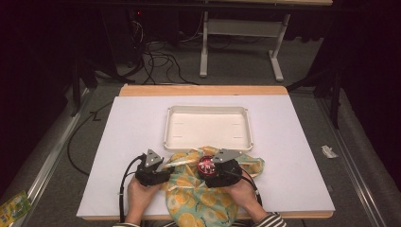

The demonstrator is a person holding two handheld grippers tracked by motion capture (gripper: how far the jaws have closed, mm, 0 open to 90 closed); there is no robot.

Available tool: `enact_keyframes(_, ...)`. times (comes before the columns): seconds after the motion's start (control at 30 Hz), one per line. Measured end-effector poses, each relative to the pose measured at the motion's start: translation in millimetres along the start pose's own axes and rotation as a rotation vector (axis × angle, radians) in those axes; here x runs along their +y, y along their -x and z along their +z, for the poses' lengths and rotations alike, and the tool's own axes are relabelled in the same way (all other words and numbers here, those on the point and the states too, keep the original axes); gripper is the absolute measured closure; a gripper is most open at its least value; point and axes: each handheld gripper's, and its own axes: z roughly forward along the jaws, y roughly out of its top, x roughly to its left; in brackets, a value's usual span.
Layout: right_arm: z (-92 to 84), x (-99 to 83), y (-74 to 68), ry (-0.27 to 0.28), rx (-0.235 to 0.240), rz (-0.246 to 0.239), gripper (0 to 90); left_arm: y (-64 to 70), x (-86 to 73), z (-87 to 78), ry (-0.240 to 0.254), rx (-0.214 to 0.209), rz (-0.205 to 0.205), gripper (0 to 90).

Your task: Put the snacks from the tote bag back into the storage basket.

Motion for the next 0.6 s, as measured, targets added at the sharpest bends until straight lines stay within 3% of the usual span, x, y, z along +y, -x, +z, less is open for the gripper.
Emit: enact_keyframes(0.6,-30.5,0.9,10.4,0.04,-0.017,0.012,25.9,0.0,0.0,0.0,-0.001,-0.001,0.0,42.6)
